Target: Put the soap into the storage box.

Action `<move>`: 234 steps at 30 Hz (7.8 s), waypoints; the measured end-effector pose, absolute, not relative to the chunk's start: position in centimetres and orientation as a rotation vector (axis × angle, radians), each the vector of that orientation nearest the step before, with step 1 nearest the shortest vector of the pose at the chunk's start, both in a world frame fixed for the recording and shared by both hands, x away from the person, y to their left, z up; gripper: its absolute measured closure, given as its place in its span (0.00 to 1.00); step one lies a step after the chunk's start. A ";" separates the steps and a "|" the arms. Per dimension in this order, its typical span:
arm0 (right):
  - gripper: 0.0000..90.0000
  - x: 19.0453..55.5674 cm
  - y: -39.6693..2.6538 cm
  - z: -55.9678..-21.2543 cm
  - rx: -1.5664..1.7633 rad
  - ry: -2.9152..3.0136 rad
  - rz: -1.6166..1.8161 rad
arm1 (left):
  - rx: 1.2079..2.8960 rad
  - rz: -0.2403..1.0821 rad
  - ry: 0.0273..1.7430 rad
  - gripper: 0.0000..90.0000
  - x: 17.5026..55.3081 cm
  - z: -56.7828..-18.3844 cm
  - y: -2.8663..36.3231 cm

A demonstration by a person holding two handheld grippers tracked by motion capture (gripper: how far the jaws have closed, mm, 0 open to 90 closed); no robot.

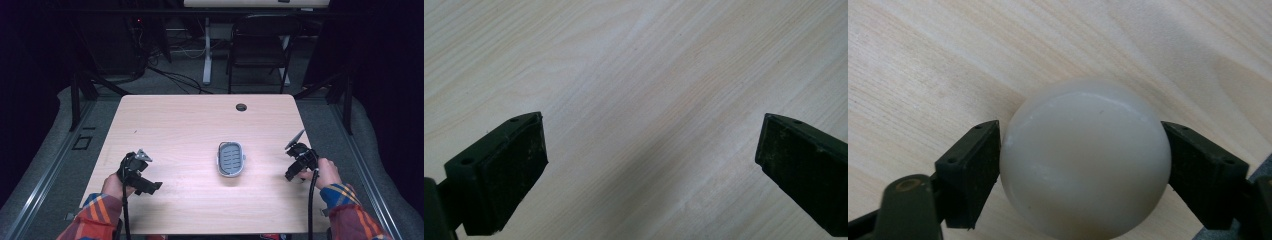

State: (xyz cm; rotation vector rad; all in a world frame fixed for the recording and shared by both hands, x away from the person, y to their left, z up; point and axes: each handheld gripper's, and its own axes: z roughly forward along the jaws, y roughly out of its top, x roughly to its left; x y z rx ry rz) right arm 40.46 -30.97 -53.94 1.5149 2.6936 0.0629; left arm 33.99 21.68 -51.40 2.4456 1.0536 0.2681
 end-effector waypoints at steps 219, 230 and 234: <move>0.27 45.8 -8.6 -48.2 0.893 2.949 -0.001 | 2.447 0.248 1.049 0.00 34.1 -51.5 21.7; 0.27 45.9 -8.4 -49.4 0.900 2.962 -0.019 | 2.447 0.249 1.049 0.00 34.1 -51.5 21.7; 0.27 45.9 -8.4 -49.8 0.903 2.960 -0.037 | 2.450 0.247 1.047 0.00 34.1 -51.5 21.7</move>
